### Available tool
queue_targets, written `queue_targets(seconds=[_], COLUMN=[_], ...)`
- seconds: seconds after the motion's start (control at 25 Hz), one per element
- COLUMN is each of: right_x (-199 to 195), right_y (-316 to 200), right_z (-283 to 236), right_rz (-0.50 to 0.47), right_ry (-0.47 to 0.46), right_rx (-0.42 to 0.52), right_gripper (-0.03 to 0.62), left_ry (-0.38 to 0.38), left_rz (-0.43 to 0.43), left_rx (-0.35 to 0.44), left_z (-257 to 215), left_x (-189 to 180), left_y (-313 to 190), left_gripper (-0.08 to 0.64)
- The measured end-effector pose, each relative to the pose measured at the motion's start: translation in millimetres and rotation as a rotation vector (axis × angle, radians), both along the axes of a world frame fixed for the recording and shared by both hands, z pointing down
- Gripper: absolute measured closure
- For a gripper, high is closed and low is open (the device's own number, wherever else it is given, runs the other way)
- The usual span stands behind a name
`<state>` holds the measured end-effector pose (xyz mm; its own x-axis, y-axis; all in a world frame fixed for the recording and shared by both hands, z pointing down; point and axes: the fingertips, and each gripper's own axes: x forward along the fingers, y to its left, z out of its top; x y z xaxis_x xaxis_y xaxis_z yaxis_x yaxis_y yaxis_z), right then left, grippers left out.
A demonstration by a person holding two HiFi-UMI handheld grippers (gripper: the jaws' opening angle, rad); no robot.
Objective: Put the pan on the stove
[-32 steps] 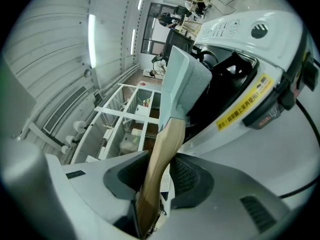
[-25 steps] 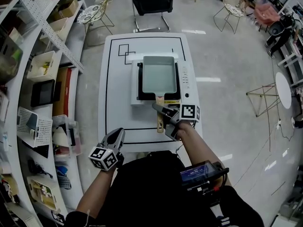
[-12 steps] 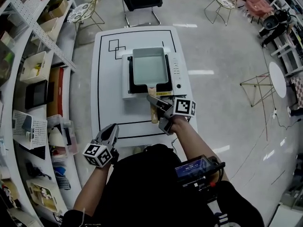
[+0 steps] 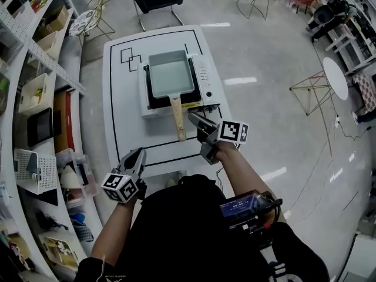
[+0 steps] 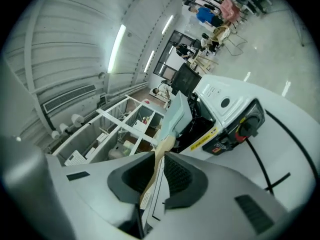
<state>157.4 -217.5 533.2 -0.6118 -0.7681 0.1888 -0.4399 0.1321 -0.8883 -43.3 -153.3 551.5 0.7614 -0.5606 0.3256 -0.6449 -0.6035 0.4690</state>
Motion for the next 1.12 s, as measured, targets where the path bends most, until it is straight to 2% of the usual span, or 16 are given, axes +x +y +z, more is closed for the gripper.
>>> queue_targets(seconds=[0.08,0.28,0.92,1.12], right_x=[5.8,20.5,35.6,36.9], right_y=[9.6,33.0,135.4,156.1], right_z=[-4.5,-16.5,-19.0,-19.5], right_rz=[0.012,0.048,0.115,0.147], right_ry=[0.039,0.131,0.35,0.386], right_rx=[0.026,0.102,0.25,0.27], right_gripper=[0.538,0.563,0.566,0.566], left_ry=[0.001,0.004,0.019,0.031], left_rz=[0.017,0.052,0.157,0.175], left_rx=[0.007,0.024,0.049,0.051], left_z=[-1.9,-6.8,-16.2,-16.0], left_x=[2.9,9.0,24.6,26.7], left_y=[2.0,7.4,45.5,58.0], left_gripper=[0.551,0.551,0.551,0.551])
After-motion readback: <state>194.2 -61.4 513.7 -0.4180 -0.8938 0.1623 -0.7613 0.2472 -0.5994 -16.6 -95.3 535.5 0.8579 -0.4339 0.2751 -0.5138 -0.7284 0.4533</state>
